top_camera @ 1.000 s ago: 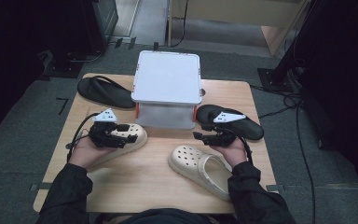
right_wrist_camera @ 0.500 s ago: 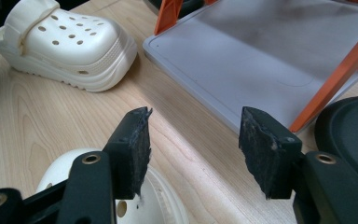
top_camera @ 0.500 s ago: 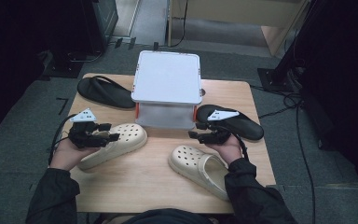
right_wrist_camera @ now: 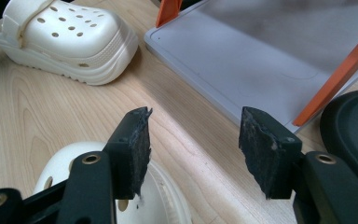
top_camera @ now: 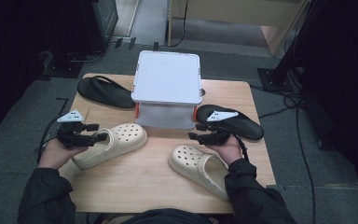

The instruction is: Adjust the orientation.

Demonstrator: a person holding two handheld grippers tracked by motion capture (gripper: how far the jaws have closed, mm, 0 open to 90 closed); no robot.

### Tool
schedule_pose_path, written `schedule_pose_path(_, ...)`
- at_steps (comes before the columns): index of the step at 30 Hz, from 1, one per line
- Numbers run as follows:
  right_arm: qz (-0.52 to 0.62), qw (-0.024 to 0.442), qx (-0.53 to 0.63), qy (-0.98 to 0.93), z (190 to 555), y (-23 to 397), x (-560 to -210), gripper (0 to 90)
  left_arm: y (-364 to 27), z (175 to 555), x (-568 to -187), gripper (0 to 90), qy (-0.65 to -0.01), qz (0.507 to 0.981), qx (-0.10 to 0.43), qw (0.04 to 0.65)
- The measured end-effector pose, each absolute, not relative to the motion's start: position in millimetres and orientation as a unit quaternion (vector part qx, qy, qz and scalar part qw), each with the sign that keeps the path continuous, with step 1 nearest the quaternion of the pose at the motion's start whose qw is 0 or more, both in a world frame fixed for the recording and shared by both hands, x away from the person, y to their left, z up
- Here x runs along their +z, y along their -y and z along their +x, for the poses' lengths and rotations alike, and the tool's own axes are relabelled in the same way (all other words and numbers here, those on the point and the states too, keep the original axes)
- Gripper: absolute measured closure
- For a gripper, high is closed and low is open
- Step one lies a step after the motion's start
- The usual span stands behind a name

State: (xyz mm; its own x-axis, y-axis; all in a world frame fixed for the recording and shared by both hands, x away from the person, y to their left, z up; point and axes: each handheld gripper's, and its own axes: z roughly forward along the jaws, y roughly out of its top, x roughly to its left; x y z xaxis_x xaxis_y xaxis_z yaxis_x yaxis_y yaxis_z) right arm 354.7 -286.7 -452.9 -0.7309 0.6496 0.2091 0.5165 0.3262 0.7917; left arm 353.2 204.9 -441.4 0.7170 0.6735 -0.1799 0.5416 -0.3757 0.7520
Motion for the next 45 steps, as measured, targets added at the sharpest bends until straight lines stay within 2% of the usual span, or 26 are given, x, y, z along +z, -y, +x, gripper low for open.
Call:
schedule_pose_path(16,0.366,0.075,0.444,-0.814,347.8,291.7,-455.4,43.4,-196.2,379.4,-464.8,42.4,-0.368,0.836,0.045,0.404)
schedule_pose_path(30,0.374,0.08,0.442,-0.811,341.2,297.3,-459.2,43.9,-189.2,384.7,-460.6,61.0,-0.347,0.846,0.039,0.403)
schedule_pose_path(31,0.376,0.08,0.442,-0.811,341.0,298.0,-459.1,44.0,-189.0,383.4,-458.1,64.9,-0.34,0.846,0.043,0.41)
schedule_pose_path(37,0.378,0.08,0.444,-0.809,341.2,298.7,-459.4,44.3,-185.0,380.0,-451.7,74.4,-0.327,0.852,0.057,0.406)
schedule_pose_path(45,0.377,0.078,0.446,-0.808,342.1,298.1,-459.4,44.7,-181.6,373.6,-443.4,77.0,-0.325,0.841,0.069,0.427)
